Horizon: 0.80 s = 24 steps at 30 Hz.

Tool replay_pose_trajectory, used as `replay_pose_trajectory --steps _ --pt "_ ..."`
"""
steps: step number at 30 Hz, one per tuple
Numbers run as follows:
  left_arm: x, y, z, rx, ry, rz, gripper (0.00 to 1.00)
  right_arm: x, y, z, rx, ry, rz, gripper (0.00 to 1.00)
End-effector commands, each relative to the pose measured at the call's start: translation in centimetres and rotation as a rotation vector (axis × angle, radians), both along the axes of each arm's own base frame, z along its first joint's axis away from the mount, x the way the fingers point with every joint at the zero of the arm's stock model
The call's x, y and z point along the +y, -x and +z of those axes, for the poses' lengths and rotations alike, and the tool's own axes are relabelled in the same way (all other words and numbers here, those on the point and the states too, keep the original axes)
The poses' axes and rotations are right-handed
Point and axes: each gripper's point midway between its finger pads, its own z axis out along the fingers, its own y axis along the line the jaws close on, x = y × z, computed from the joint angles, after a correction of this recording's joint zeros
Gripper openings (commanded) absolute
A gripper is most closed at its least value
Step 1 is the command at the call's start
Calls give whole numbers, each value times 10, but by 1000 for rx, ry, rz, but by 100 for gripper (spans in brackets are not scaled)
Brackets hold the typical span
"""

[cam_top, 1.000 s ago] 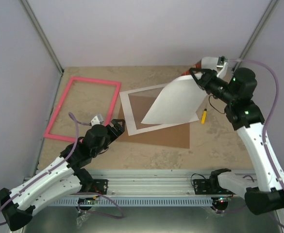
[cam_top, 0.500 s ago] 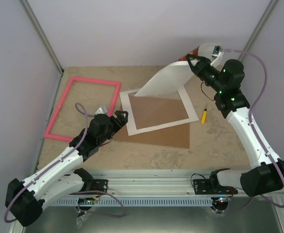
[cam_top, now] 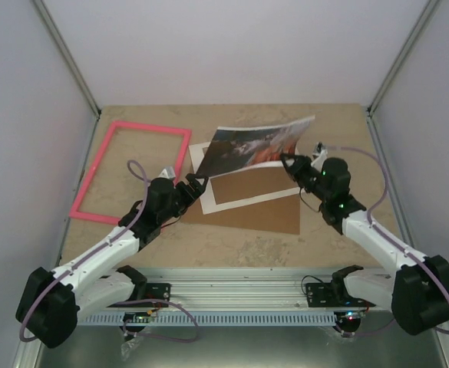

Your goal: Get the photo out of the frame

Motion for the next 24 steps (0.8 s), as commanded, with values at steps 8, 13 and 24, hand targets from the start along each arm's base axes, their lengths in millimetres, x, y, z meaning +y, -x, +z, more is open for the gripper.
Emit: replay_pose_trajectory --steps 8,13,24 --pt "-32 -4 -30 61 150 -102 99 -16 45 -52 96 -113 -131 0" --pt "-46 -6 -50 118 196 -135 99 -10 61 -71 145 -110 -124 0" --pt "-66 -2 -74 202 306 -163 95 -9 70 -76 155 -123 -130 1"
